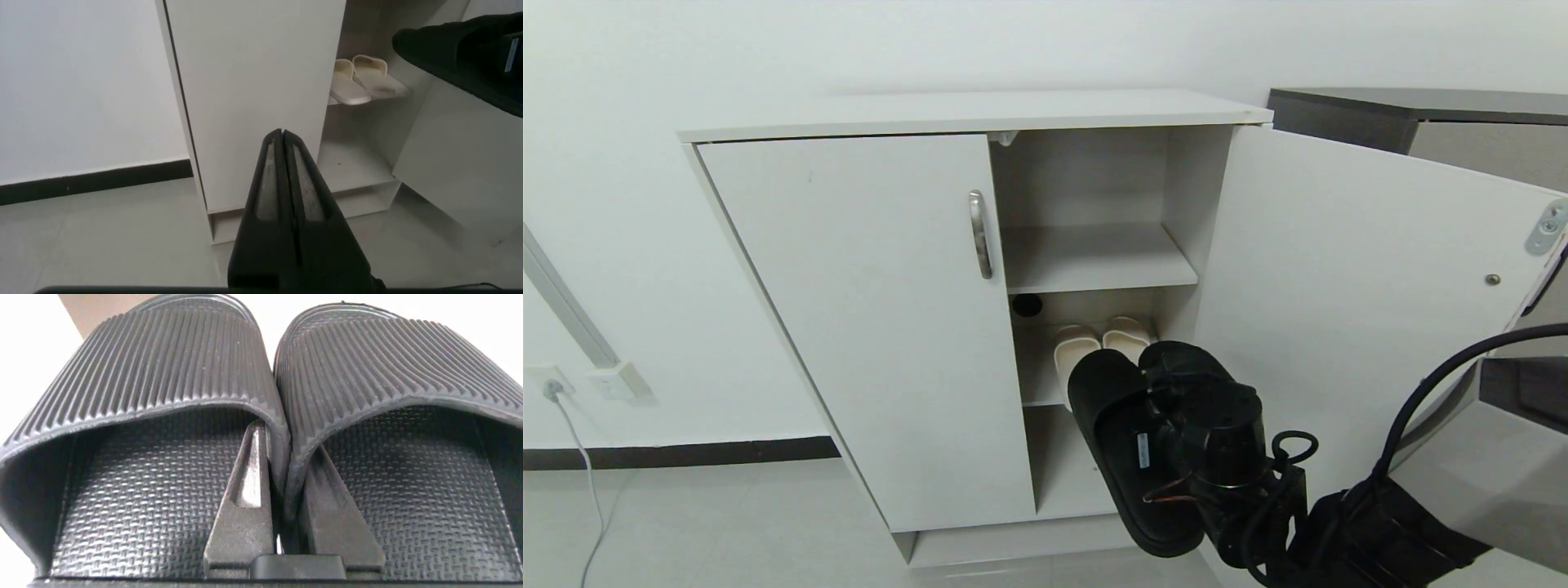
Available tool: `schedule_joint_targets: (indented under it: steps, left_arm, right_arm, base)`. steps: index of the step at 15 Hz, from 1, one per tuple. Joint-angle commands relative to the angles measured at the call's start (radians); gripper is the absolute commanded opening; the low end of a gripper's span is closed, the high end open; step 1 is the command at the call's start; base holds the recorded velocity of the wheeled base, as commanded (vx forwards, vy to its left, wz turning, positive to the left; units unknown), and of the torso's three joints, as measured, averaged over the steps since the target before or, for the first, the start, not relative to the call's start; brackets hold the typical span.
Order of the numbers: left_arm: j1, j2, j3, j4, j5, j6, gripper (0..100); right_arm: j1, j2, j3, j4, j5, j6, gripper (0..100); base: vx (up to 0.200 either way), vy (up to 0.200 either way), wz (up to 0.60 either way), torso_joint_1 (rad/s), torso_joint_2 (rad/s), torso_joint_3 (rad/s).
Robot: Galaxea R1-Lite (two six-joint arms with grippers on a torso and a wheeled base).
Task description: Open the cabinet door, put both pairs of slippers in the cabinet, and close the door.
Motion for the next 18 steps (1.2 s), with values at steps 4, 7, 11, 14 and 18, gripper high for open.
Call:
schedule_joint_targets:
  steps: [4,7,11,14,18]
  left_arm:
    - [0.0,0.001,0.0,0.0,0.0,0.0,0]
    - [0.0,0.001,0.0,0.0,0.0,0.0,0]
    - [0.0,0.001,0.0,0.0,0.0,0.0,0]
    - [0.0,0.001,0.0,0.0,0.0,0.0,0]
    - [0.0,0.001,0.0,0.0,0.0,0.0,0]
  right_arm:
    - [-0.024,0.0,0.049,-0.07,0.064,-0.002,0]
    - [-0.034,0.0,0.062,-0.072,0.066,-0.002,0]
    - [-0.067,0.014,0.065,-0.075,0.073,0.0,0]
    - [-0.087,0.014,0.065,-0.075,0.077,-0.002,0]
    - [-0.093,0.014,0.074,-0.075,0.08,0.0,0]
  base:
    - [0.0,0.0,0.0,0.0,0.0,0.0]
    - [0.0,0.0,0.0,0.0,0.0,0.0]
    - [0.0,0.0,0.0,0.0,0.0,0.0]
    - [0.0,0.0,0.0,0.0,0.0,0.0]
    - [0.0,0.0,0.0,0.0,0.0,0.0]
